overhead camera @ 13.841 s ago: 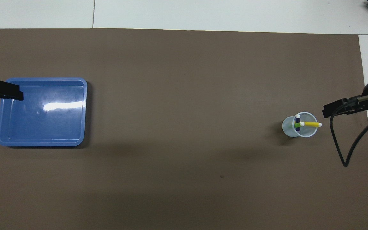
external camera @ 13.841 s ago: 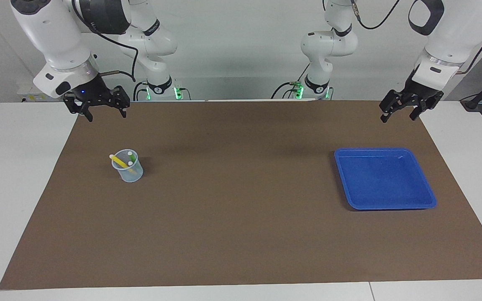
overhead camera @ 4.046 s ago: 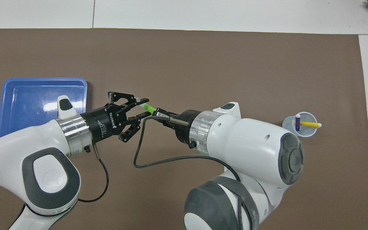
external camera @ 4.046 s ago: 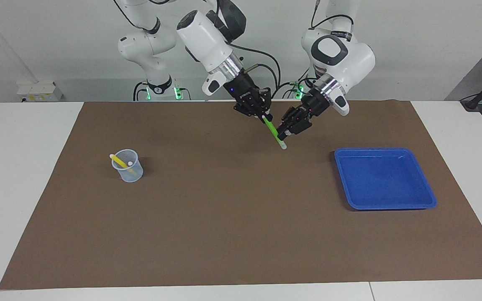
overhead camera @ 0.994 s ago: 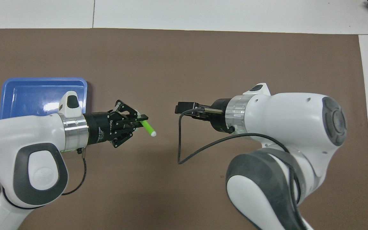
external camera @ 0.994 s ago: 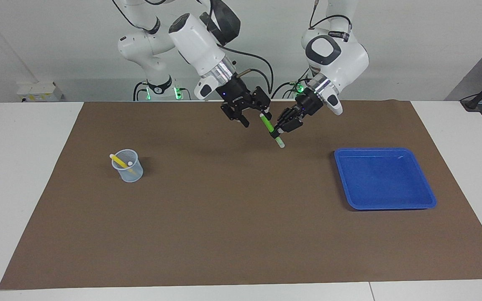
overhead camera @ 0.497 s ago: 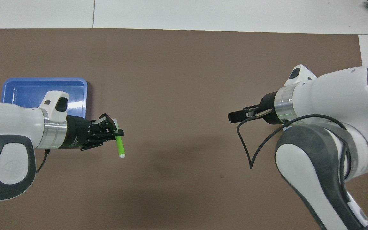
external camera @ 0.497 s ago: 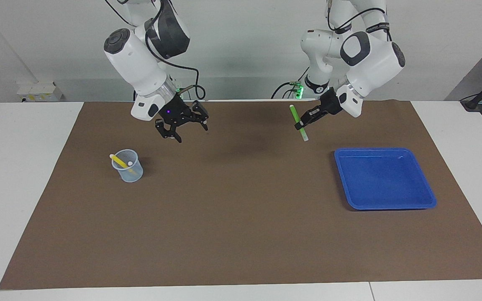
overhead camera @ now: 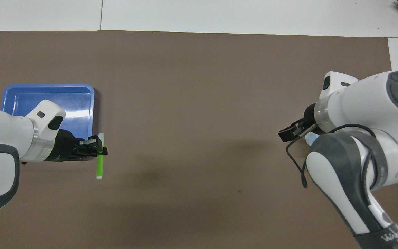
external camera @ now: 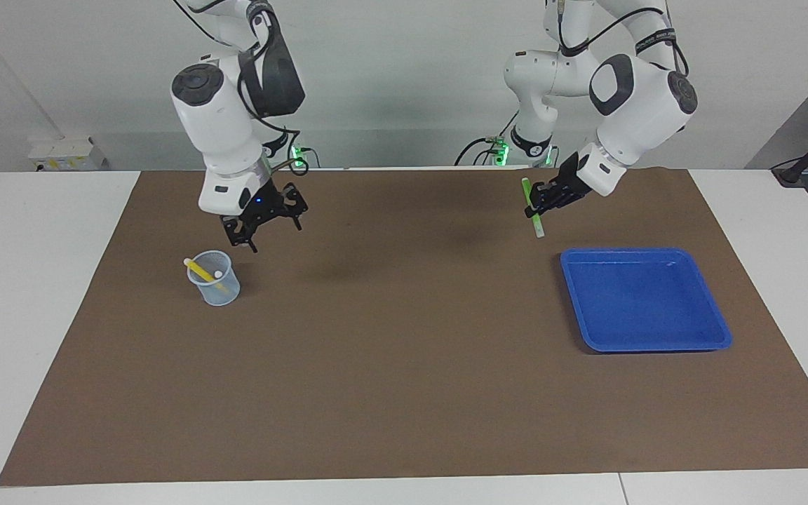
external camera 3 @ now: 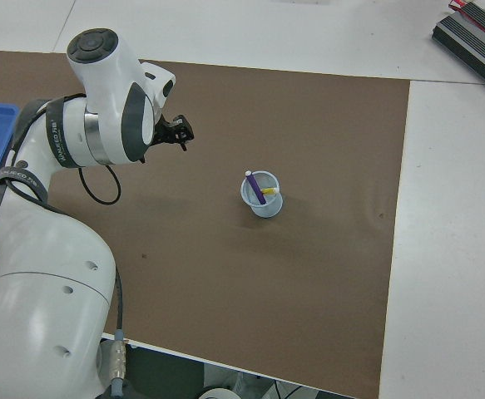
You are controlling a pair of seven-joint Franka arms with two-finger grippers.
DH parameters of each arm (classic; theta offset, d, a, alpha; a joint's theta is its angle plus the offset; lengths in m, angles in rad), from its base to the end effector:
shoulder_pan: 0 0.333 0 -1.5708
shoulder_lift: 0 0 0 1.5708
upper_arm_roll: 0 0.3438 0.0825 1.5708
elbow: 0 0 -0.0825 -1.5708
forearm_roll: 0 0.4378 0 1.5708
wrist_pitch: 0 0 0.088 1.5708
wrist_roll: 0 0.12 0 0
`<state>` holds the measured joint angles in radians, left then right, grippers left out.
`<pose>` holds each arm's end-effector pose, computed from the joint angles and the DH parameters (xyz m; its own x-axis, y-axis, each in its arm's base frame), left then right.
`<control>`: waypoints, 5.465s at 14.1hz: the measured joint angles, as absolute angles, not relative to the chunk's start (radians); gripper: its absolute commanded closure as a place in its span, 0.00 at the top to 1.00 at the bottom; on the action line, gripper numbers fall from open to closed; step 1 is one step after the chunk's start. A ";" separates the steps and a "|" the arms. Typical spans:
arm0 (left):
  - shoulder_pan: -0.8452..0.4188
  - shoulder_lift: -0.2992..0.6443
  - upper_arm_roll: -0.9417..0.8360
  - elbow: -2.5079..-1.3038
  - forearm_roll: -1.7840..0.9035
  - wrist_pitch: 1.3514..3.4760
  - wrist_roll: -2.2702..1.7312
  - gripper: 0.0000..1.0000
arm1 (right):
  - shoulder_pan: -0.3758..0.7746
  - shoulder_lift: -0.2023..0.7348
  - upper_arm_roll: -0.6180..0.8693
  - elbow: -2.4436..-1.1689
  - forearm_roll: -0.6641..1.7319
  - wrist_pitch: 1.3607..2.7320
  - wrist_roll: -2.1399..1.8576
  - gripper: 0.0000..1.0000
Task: Right arm passes pens to left for tray arrangement
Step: 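Lower the green pen into the tray with the left gripper and release, then lift the purple pen from the cup with the right gripper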
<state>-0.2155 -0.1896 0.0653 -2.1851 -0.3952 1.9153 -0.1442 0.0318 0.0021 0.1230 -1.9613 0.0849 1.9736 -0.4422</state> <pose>0.5193 -0.1100 0.4603 0.9812 0.1127 -0.1567 0.1611 -0.9254 0.3431 0.6003 0.1002 0.4665 0.8451 0.5330 0.0417 0.5346 -0.8424 -0.0672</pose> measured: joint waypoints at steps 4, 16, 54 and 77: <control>-0.139 -0.184 0.066 -2.184 -0.273 1.908 0.013 0.00 | -0.043 0.075 0.121 -1.969 0.051 2.018 -0.542 0.72; -0.083 -0.024 0.067 -2.154 -0.149 2.038 0.127 0.00 | -0.090 0.125 0.121 -1.994 -0.028 2.050 -0.542 0.57; -0.041 0.277 0.067 -1.911 -0.160 2.101 0.221 0.64 | -0.127 0.070 0.157 -1.728 -0.058 1.655 -0.619 0.00; -0.032 0.208 0.050 -1.674 -0.759 1.863 -0.887 0.64 | 0.139 0.025 0.336 -1.890 0.618 2.322 0.211 0.00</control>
